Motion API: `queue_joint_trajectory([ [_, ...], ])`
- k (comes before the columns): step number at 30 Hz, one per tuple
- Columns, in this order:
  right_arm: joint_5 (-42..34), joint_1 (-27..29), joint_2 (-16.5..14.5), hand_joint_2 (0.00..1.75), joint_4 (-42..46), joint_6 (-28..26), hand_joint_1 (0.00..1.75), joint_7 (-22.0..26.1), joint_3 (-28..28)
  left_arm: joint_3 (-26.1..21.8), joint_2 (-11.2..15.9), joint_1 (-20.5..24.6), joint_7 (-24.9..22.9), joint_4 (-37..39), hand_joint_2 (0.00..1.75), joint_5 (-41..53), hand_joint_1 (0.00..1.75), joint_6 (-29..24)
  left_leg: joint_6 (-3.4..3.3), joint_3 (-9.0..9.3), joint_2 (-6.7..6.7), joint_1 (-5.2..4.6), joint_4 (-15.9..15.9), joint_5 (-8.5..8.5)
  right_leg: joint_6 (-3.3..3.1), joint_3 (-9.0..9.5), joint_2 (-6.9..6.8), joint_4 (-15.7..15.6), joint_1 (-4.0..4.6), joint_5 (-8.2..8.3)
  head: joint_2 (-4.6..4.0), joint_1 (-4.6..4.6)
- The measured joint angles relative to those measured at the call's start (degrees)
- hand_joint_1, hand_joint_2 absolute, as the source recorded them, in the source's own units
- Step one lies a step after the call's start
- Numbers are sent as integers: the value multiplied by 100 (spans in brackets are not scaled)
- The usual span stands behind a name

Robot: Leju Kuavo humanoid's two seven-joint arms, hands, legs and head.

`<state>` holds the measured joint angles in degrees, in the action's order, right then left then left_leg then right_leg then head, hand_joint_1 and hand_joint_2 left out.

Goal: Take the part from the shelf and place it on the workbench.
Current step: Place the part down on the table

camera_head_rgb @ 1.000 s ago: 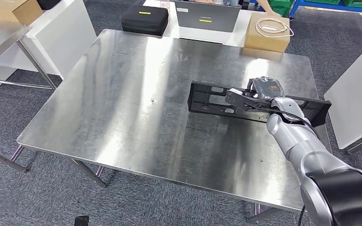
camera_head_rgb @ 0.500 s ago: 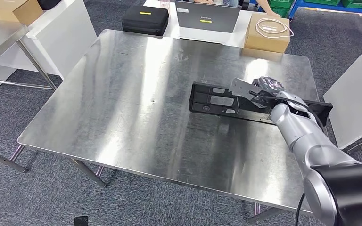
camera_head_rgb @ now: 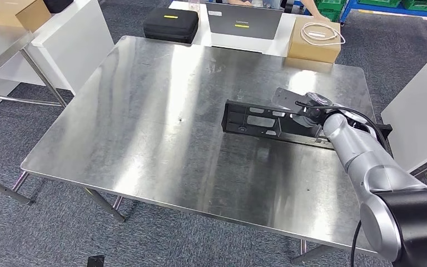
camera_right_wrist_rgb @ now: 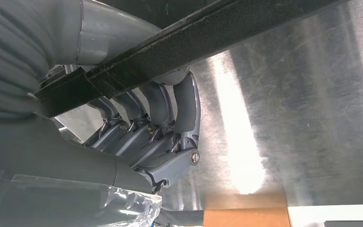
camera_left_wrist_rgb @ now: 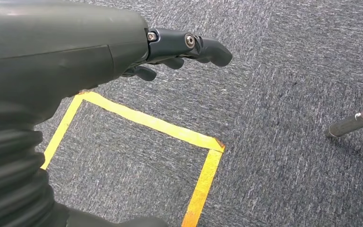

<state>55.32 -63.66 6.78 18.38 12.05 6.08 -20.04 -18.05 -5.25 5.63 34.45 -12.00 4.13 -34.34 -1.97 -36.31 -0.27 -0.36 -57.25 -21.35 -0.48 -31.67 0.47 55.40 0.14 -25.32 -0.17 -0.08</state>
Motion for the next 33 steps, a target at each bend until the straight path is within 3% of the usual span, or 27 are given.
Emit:
queue_joint_trajectory([
  [15,58,-30,-19,175,14,-4,171,-96,0,-46,0,-3,21,0,175,-30,0,14,0,0,0,1,0,0,0,0,0,0,2,0,0,1],
  [21,248,-41,-48,175,42,-431,171,-242,-9,-93,0,-18,181,0,175,-80,0,60,-1,-4,-1,0,0,1,0,-3,-2,1,1,0,0,1],
  [25,293,-48,-58,175,60,-608,0,-264,-11,-146,0,-33,300,0,175,-106,0,80,-2,-10,-1,-1,-1,2,0,-7,-3,1,0,0,0,1],
  [29,273,-111,-59,175,76,-701,0,-252,-11,-162,1,-40,307,0,175,-111,0,204,-2,-12,-1,-1,-1,1,0,-10,-3,1,0,0,0,0],
  [33,263,-211,-46,175,76,-692,0,-230,-11,-188,3,-48,221,2,0,-99,0,306,-2,-15,-1,0,0,1,0,-13,-3,1,1,0,0,0],
])
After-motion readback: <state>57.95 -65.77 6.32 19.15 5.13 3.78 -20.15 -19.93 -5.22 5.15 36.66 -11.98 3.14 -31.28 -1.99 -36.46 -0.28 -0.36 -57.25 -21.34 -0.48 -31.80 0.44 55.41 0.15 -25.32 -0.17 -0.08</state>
